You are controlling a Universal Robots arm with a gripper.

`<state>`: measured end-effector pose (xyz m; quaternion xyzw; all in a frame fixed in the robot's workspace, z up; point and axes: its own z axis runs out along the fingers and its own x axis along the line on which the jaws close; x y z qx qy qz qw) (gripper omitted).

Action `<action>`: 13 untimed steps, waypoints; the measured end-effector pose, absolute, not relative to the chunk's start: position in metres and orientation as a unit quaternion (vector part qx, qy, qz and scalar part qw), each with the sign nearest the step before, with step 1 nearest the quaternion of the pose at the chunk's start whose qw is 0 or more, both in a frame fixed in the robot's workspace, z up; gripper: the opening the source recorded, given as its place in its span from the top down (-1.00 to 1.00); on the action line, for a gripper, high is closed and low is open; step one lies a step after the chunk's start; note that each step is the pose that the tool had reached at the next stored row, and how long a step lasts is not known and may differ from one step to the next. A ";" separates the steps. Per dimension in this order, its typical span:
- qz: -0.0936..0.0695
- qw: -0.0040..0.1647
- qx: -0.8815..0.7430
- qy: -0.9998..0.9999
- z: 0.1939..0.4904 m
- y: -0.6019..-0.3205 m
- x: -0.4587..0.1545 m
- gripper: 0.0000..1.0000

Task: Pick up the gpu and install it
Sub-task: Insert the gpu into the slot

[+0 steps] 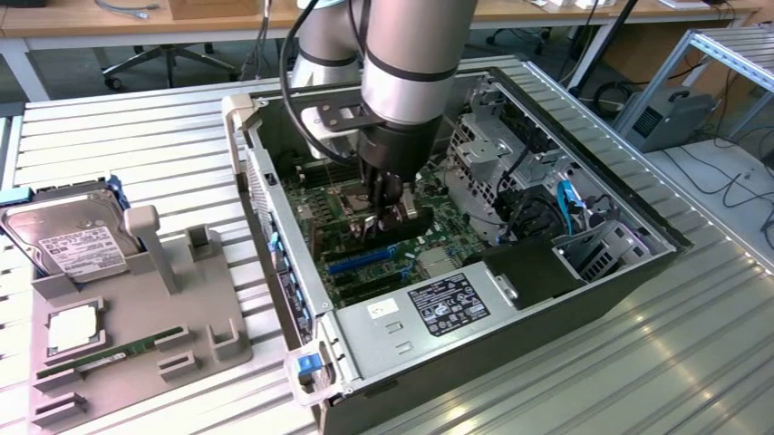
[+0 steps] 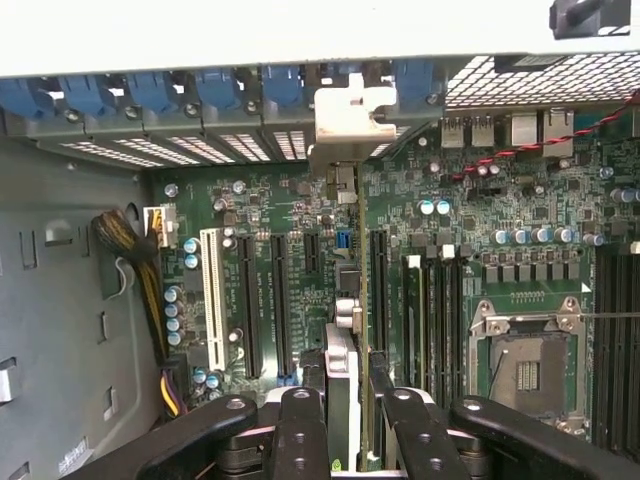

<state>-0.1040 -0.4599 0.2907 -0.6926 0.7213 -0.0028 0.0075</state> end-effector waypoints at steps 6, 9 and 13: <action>-0.003 0.007 -0.693 0.721 0.287 -0.460 -0.107 0.46; -0.003 0.007 -0.693 0.721 0.285 -0.460 -0.107 0.46; -0.003 0.007 -0.693 0.721 0.283 -0.459 -0.108 0.46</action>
